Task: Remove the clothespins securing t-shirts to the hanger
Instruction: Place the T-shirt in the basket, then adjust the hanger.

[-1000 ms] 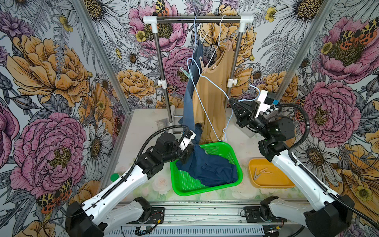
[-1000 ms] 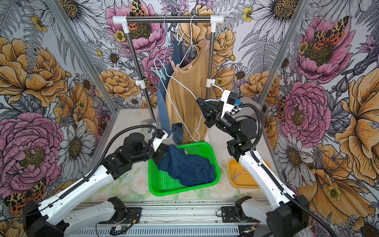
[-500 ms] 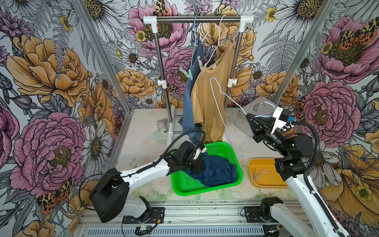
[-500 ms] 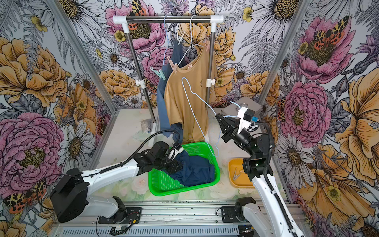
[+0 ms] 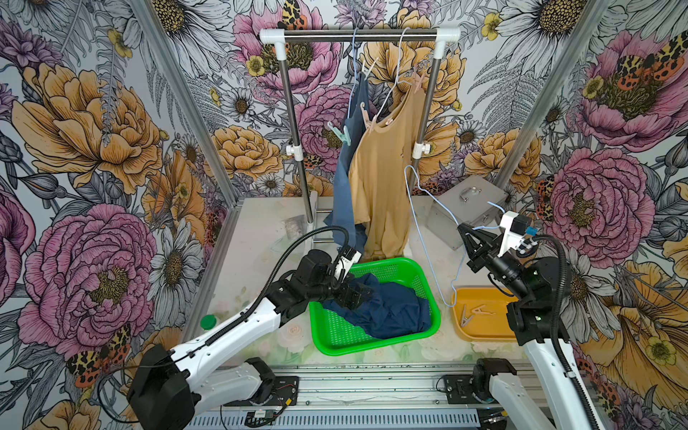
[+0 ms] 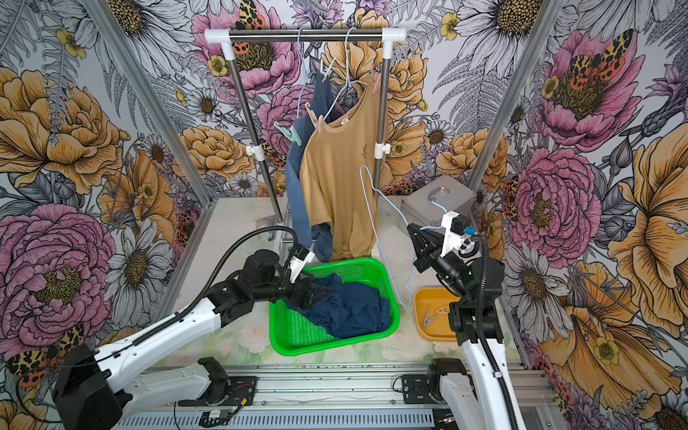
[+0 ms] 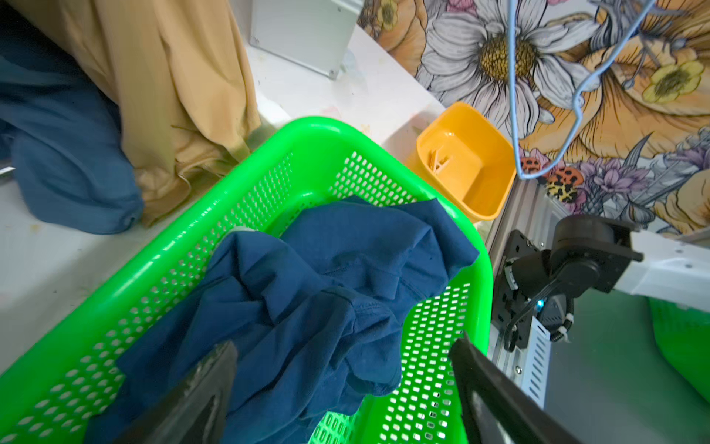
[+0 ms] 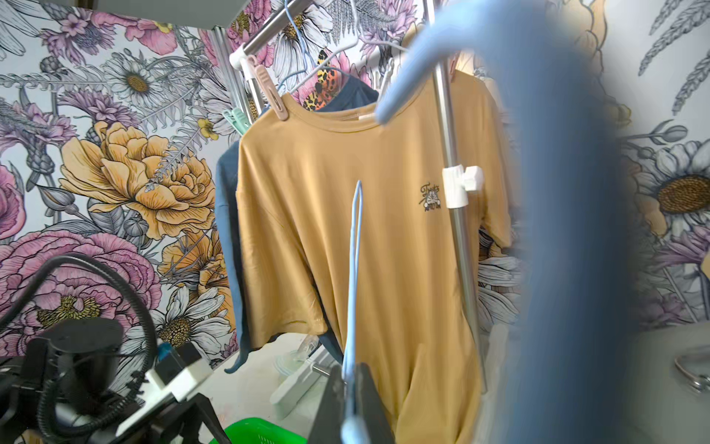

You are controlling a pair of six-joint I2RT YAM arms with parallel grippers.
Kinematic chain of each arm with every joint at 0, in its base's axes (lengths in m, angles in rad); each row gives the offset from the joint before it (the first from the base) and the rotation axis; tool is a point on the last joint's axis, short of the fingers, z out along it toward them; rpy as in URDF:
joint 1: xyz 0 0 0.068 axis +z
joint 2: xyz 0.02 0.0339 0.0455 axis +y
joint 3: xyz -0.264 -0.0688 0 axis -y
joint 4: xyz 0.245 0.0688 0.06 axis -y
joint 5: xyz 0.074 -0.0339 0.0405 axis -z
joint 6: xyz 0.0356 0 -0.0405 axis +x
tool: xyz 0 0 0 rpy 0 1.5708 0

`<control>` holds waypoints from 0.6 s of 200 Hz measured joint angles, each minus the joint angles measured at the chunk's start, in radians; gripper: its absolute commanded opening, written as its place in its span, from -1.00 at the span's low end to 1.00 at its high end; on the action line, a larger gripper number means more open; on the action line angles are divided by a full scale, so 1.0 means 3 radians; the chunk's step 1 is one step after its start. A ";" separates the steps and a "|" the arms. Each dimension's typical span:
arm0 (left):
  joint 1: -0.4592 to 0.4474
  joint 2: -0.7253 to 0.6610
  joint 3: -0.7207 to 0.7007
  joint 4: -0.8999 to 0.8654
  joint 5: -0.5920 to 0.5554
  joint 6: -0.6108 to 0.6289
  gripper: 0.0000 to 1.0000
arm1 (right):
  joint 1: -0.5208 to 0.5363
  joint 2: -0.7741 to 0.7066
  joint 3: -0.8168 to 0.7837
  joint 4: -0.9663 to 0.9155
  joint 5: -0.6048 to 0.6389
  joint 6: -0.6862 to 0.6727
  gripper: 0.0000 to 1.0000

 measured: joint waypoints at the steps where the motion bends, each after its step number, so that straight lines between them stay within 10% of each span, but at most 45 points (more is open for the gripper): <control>1: 0.0004 -0.0005 0.0008 -0.0009 -0.0006 0.0005 0.79 | 0.0000 -0.0001 0.0004 -0.0019 0.0006 -0.0010 -1.00; 120: -0.0515 0.0506 0.1293 0.0017 -0.0743 0.2350 0.61 | 0.0041 -0.0013 0.1074 -0.2477 0.0708 -0.0127 -1.00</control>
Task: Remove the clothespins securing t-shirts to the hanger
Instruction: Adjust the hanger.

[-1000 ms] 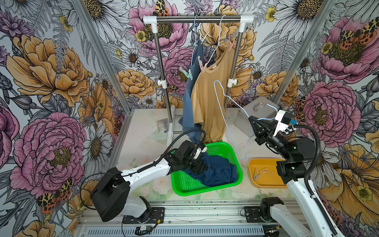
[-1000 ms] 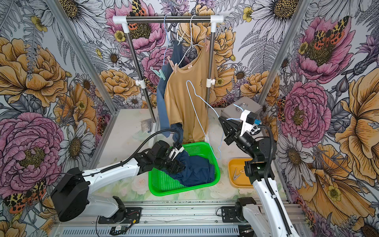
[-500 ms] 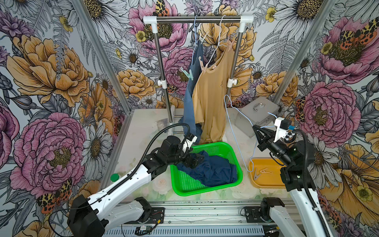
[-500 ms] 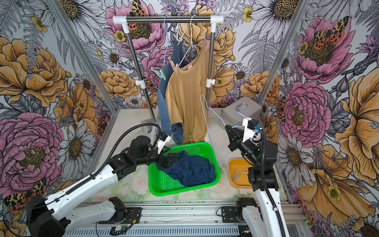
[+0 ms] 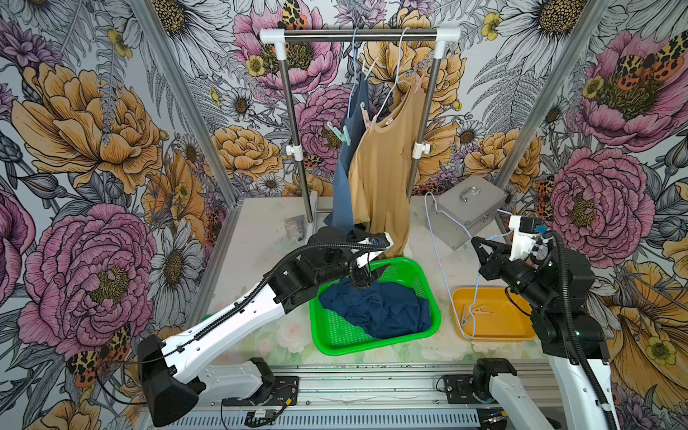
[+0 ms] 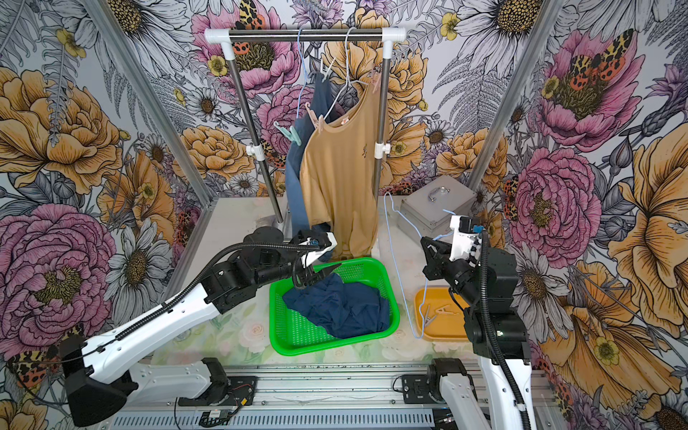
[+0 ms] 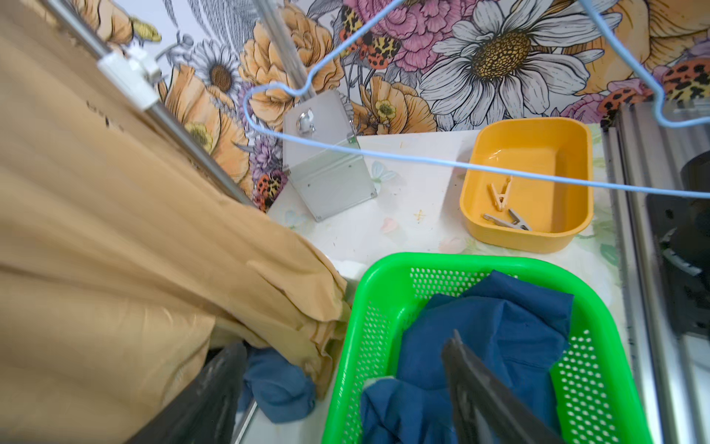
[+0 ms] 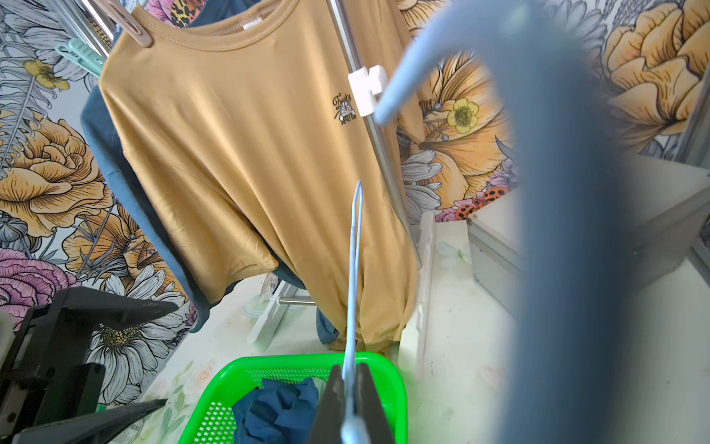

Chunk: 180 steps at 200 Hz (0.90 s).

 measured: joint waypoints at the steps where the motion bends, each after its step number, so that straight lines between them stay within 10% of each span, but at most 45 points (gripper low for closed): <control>1: 0.0000 0.0009 0.0005 0.0005 0.0004 0.0013 0.61 | 0.0001 0.0001 0.0003 -0.0010 0.0003 0.0004 -1.00; 62: -0.0020 0.0881 0.0542 0.0693 0.0525 0.0749 0.02 | 0.0173 0.0128 0.0277 -0.0646 0.0200 0.0028 -1.00; 180: -0.0245 0.1766 0.1099 0.0918 0.1213 0.1029 -0.36 | 0.0785 0.0809 0.0647 -0.1031 0.0566 0.0056 -1.00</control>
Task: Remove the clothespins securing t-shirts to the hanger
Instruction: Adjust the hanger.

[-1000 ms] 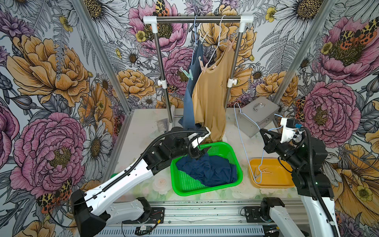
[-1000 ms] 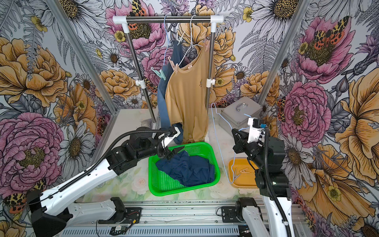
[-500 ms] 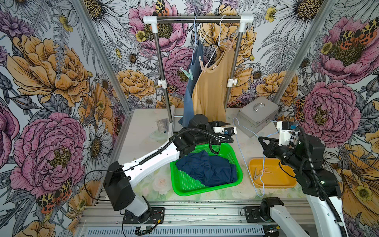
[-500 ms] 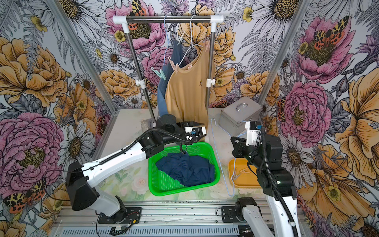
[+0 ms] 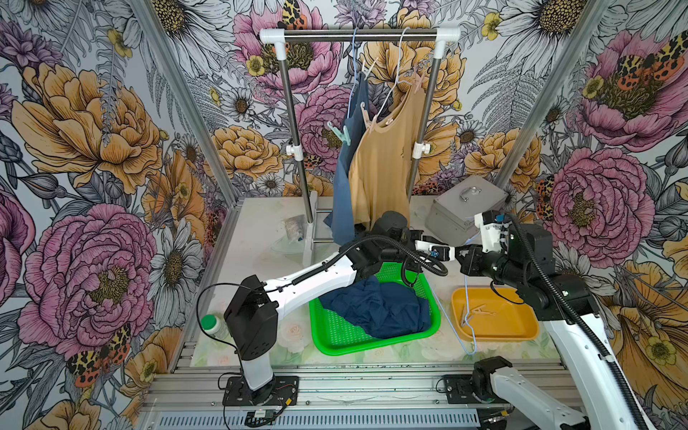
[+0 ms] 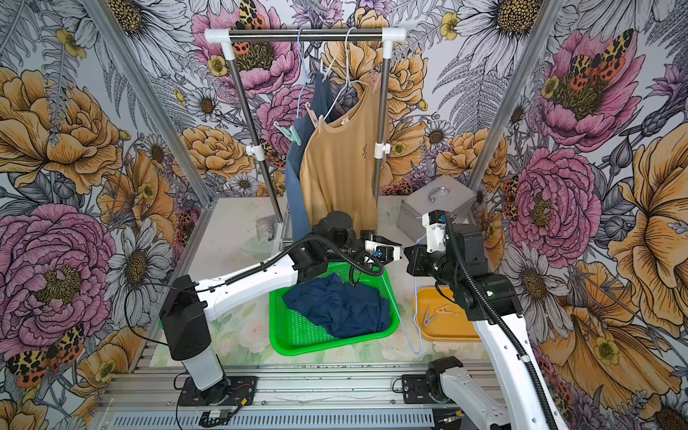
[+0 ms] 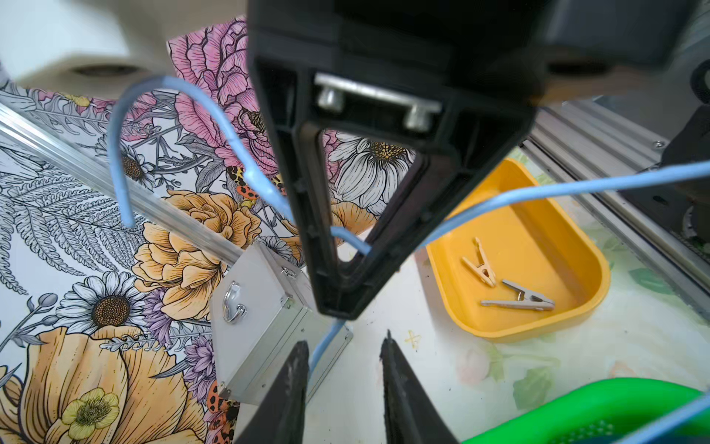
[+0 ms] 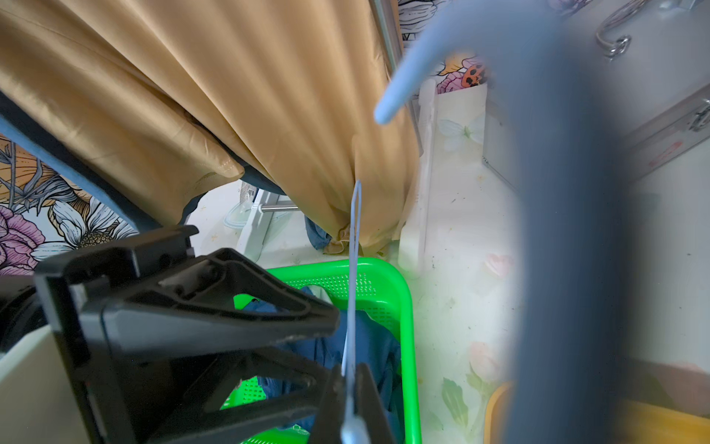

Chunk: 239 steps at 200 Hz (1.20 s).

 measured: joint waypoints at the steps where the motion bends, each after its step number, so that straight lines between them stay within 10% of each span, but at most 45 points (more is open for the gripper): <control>1: 0.0000 0.0000 0.0000 0.0001 -0.0001 -0.0001 -0.36 | 0.0011 0.0006 0.0003 0.0000 0.0003 0.0000 -1.00; 177: -0.0003 0.0075 0.0127 -0.0184 -0.0178 0.0383 -0.79 | 0.0263 0.0097 0.0089 0.0000 0.0172 0.0032 -1.00; 239: 0.0057 0.0075 0.0192 -0.0429 -0.0210 0.0449 -0.80 | 0.0270 0.0085 0.0089 0.0024 0.0126 -0.0051 -0.29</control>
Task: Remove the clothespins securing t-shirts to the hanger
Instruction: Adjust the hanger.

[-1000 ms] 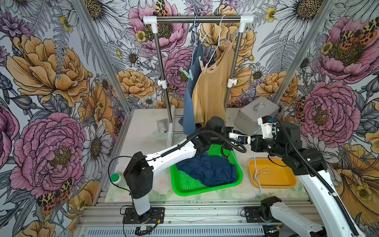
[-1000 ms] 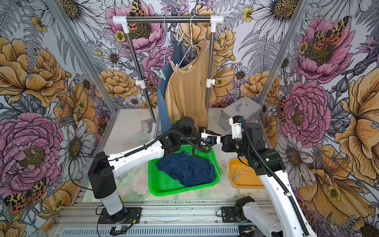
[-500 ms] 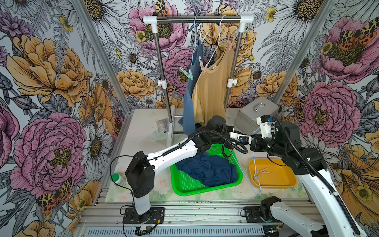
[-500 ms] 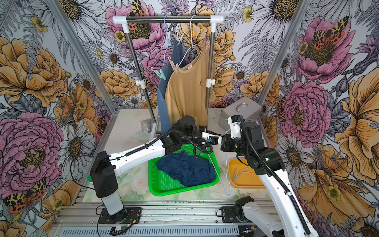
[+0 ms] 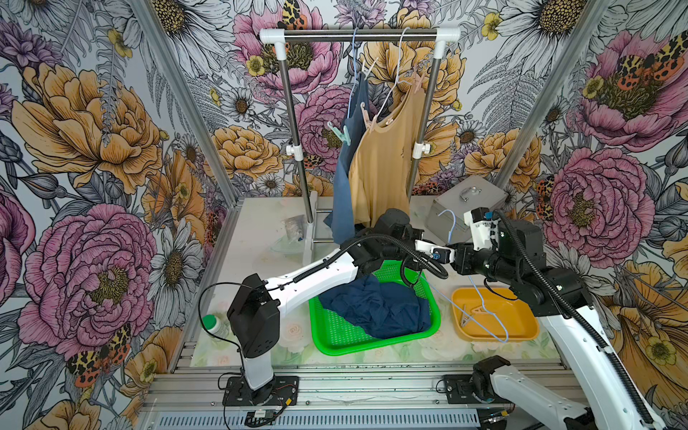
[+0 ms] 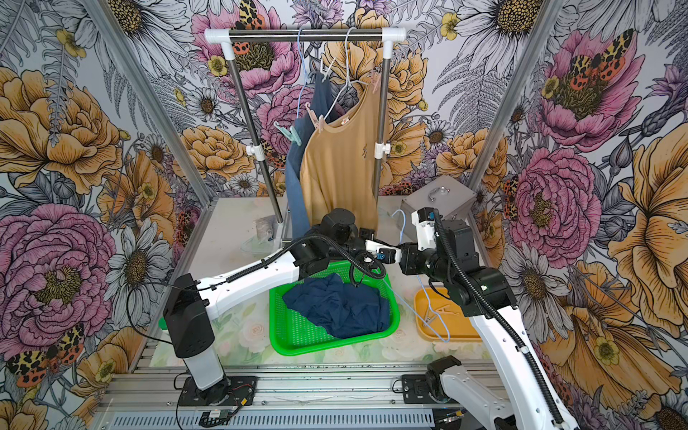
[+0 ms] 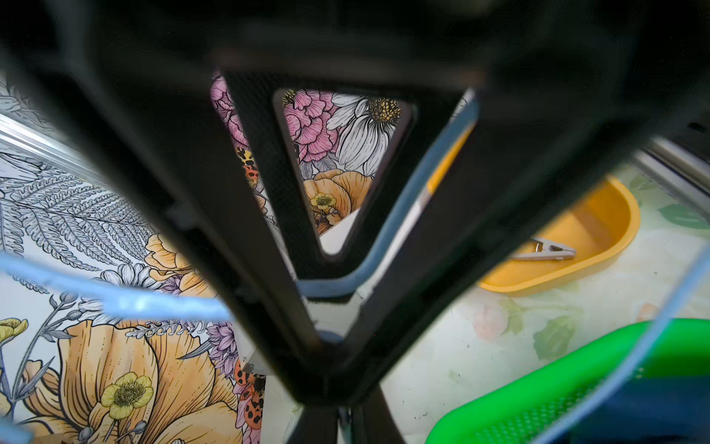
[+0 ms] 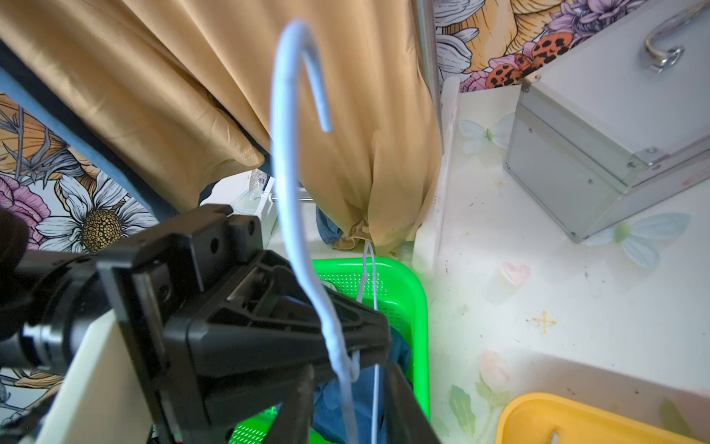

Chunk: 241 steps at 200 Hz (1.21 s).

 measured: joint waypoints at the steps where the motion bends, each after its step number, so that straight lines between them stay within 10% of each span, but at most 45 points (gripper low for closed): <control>1: 0.0001 0.0000 0.0000 -0.0003 -0.0001 0.0000 -0.80 | 0.0000 -0.0001 0.0000 0.0000 0.0001 0.0000 -0.29; 241: 0.0390 -0.0127 0.0042 -0.0167 0.0149 -0.0004 -0.85 | -0.0038 -0.0018 0.0379 -0.1258 0.0379 -0.0877 -0.34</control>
